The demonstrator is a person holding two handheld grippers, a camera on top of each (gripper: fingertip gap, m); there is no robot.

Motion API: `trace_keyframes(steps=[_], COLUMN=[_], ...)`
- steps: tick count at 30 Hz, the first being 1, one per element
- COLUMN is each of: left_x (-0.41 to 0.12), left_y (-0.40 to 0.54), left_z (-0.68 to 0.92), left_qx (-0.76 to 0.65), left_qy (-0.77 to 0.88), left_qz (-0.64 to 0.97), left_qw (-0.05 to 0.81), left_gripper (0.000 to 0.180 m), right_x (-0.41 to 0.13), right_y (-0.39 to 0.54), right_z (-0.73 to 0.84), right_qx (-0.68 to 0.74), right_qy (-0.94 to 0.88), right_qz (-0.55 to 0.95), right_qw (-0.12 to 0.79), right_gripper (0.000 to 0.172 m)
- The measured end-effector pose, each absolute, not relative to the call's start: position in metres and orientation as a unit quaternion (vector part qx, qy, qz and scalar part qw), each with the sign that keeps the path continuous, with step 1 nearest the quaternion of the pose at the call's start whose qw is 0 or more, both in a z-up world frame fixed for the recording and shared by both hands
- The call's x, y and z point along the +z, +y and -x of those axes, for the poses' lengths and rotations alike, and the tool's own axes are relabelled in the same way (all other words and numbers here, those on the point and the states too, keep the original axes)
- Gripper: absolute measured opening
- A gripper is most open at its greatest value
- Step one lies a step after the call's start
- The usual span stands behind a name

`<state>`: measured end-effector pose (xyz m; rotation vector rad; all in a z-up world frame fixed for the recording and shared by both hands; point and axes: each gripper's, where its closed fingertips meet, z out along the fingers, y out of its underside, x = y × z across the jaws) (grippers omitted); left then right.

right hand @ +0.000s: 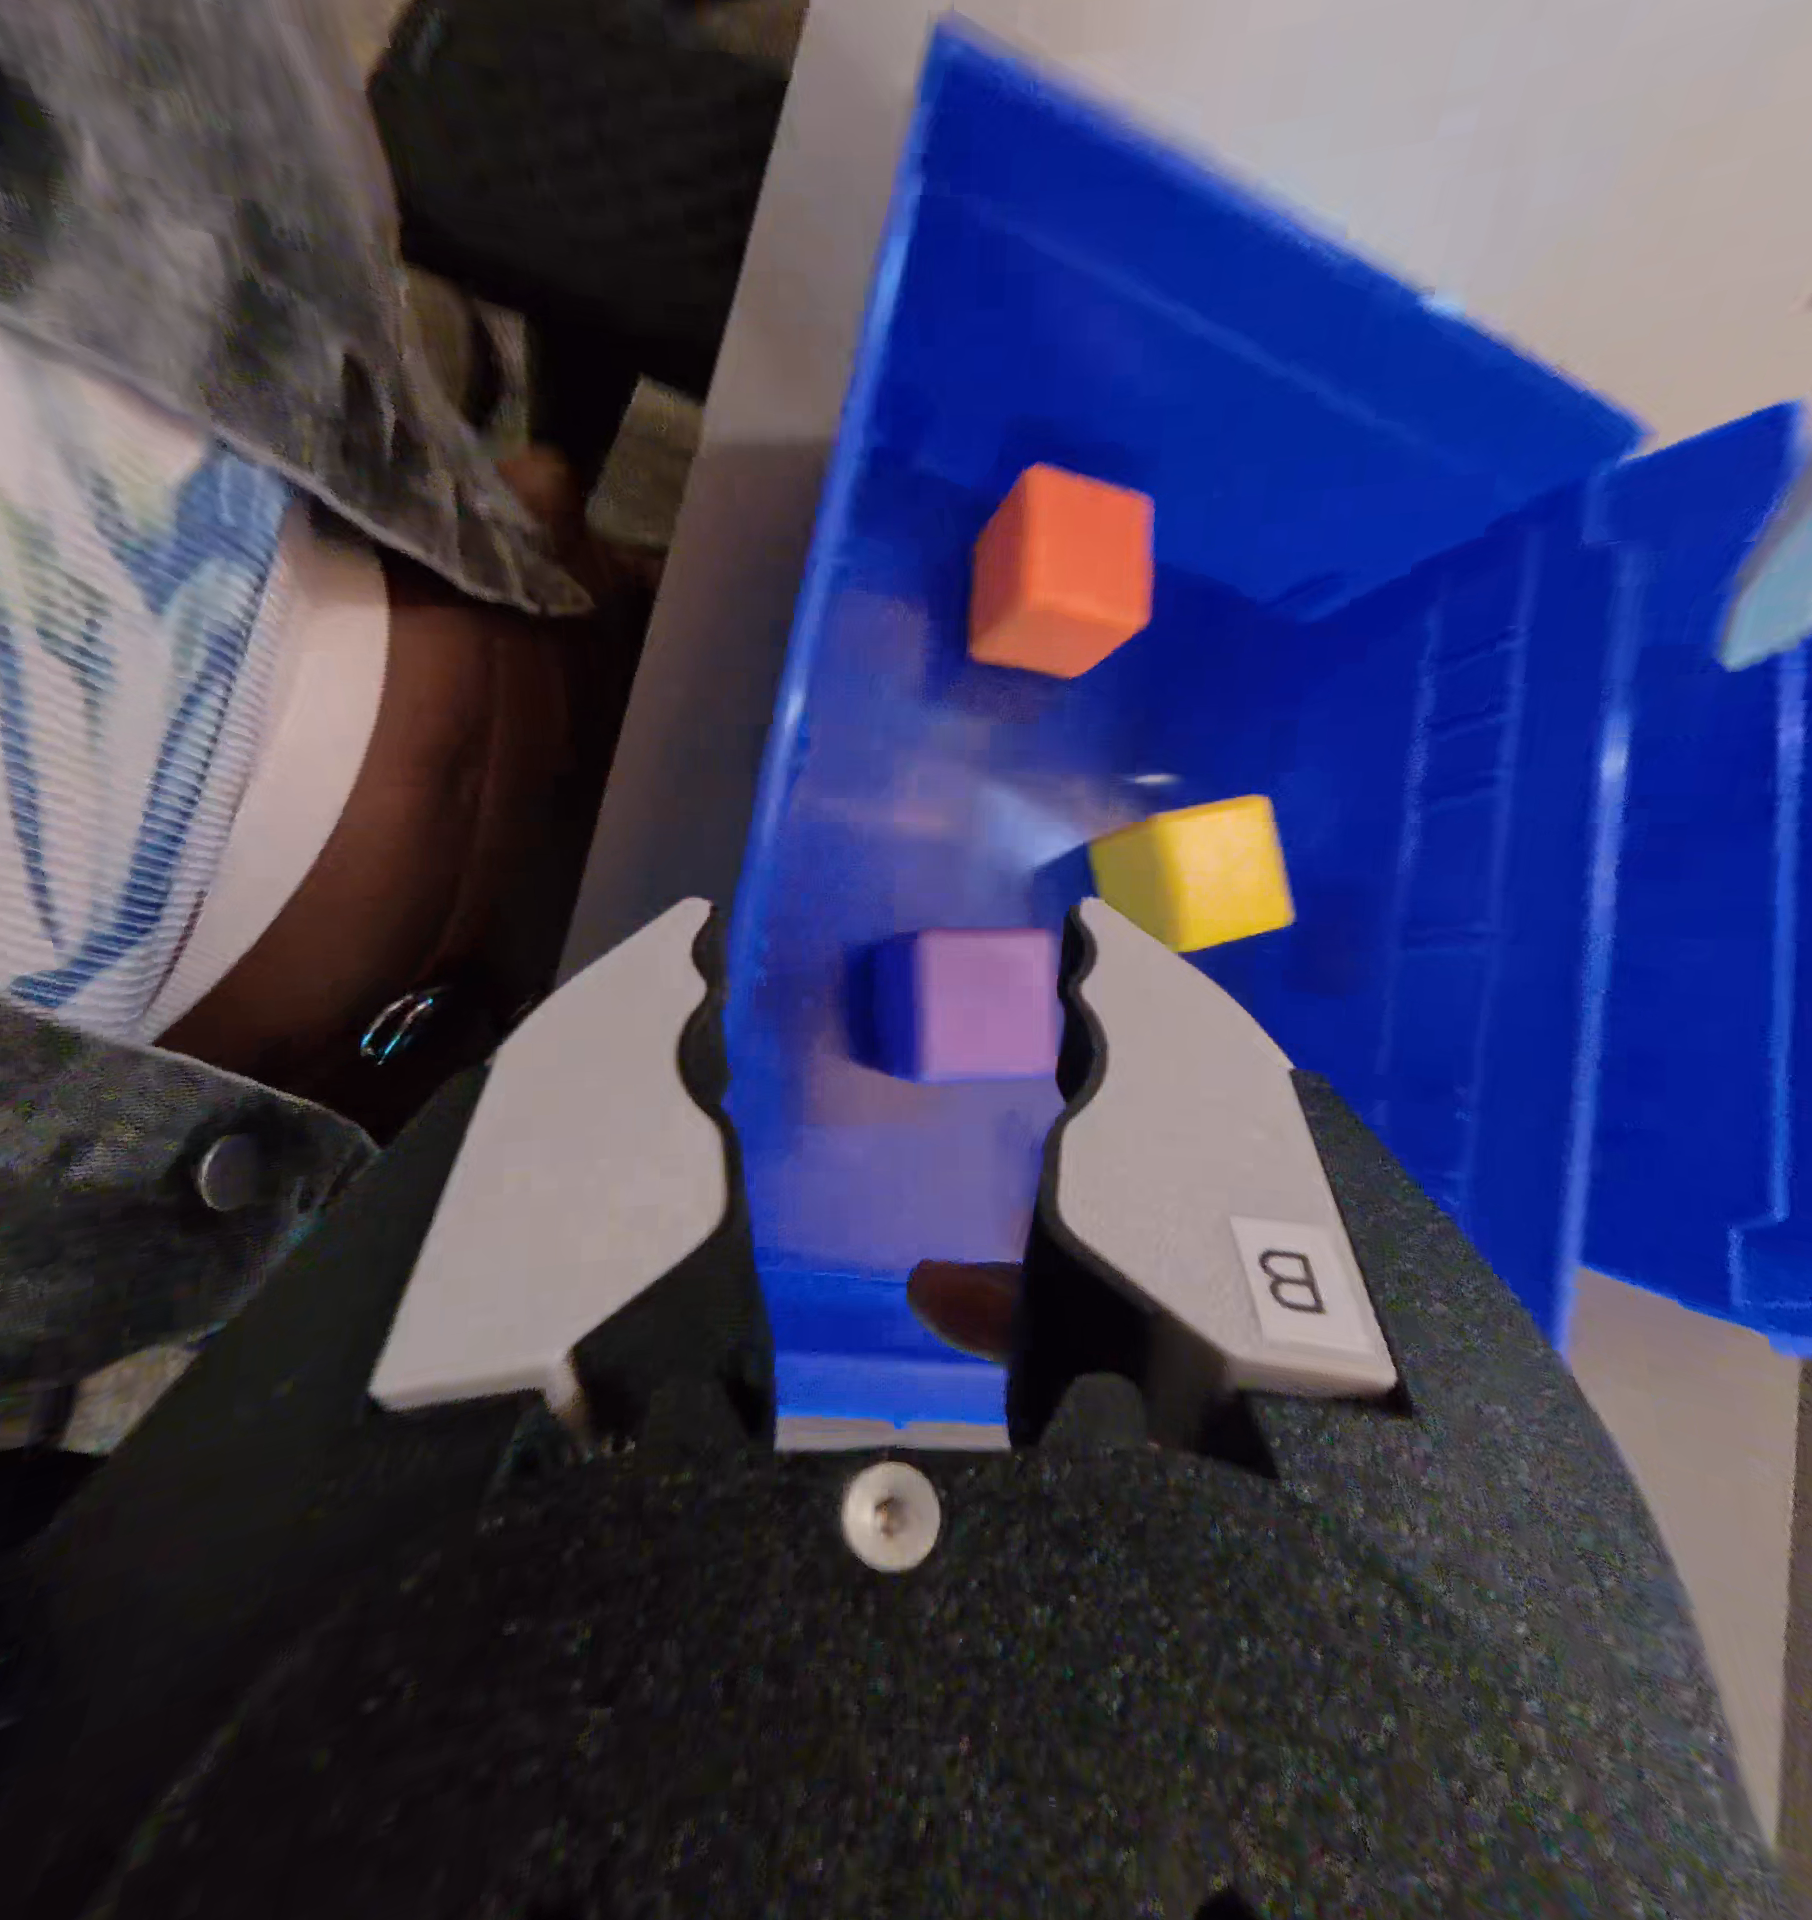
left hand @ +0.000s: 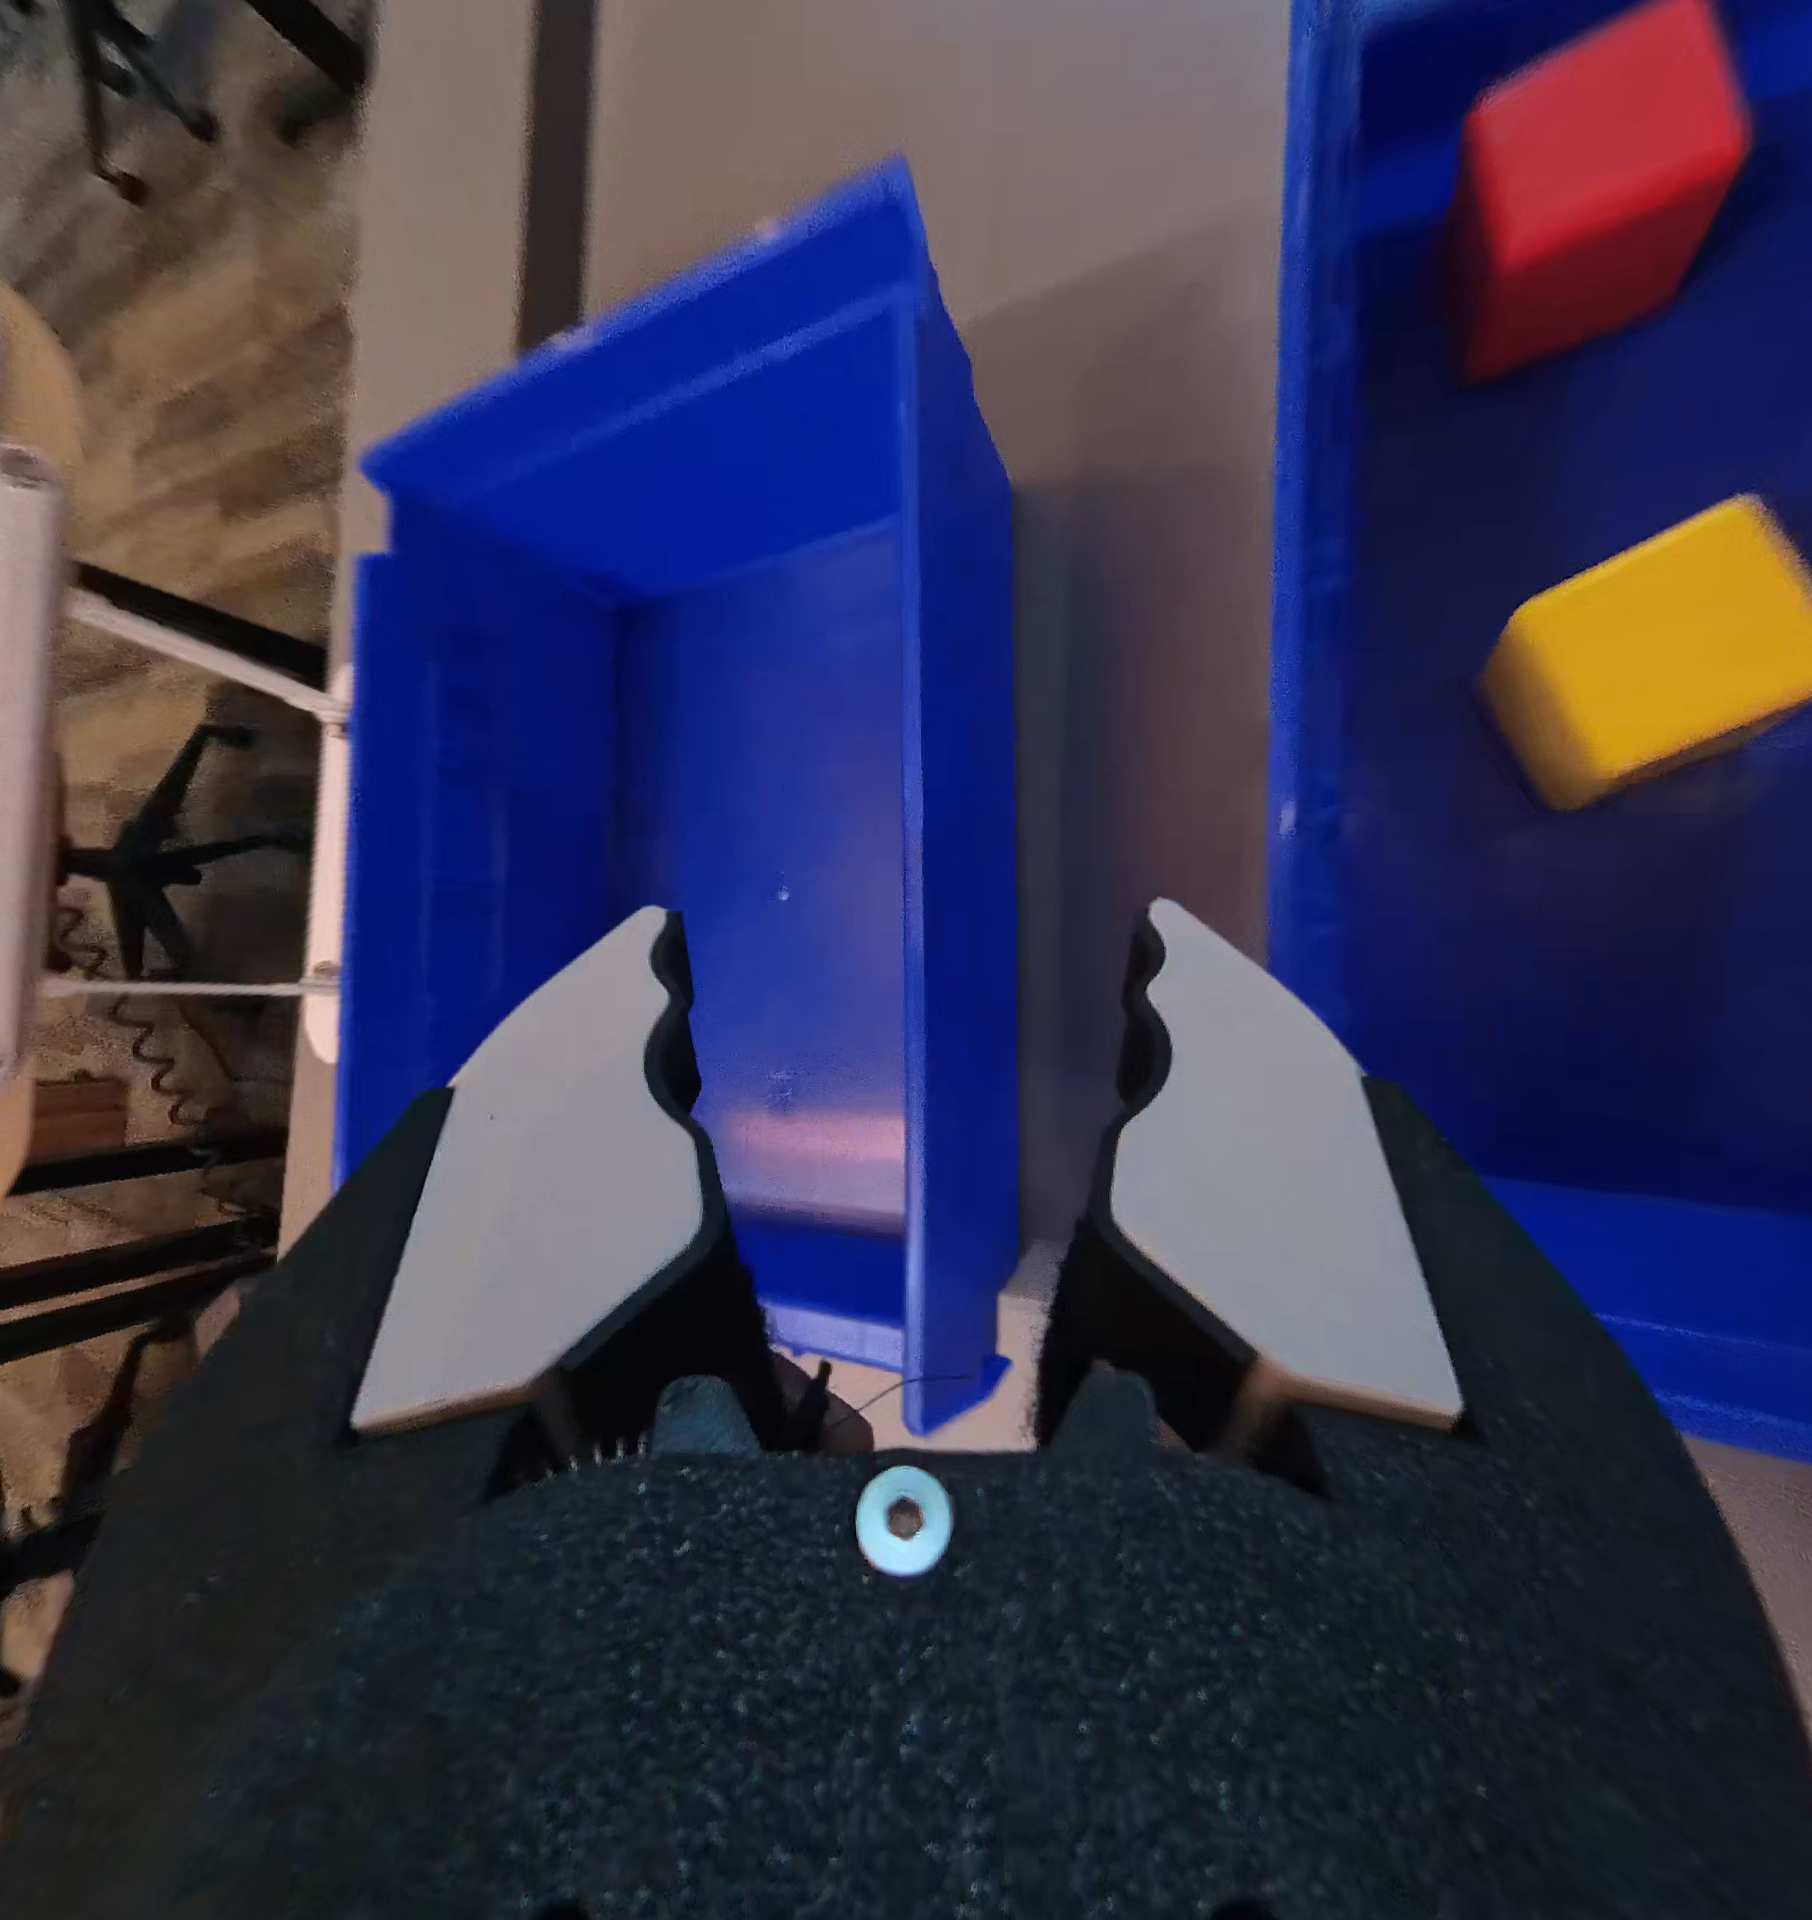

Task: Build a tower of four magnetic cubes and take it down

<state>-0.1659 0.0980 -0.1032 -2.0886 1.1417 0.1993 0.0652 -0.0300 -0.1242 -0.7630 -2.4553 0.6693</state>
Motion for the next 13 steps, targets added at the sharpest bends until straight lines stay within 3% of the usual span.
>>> trace_keyframes(steps=[3, 8, 13], left_x=[-0.070, -0.054, -0.093], left_y=[0.066, -0.005, -0.082], left_z=[0.148, 0.096, 0.041], left_qx=[0.048, 0.008, -0.040], left_qy=[0.406, 0.407, 0.422], left_qz=[0.819, 0.828, 0.862], left_qw=[0.403, 0.386, 0.279], left_gripper=[0.071, 0.060, 0.053], right_x=[-0.095, -0.070, -0.084], right_y=[0.003, 0.068, 0.122], right_z=[-0.054, -0.023, 0.011], right_qx=[0.283, 0.306, 0.257], right_qy=[-0.874, -0.845, -0.856], right_qz=[0.301, 0.339, 0.361], right_qw=[0.257, 0.277, 0.267], right_gripper=[0.058, 0.051, 0.048])
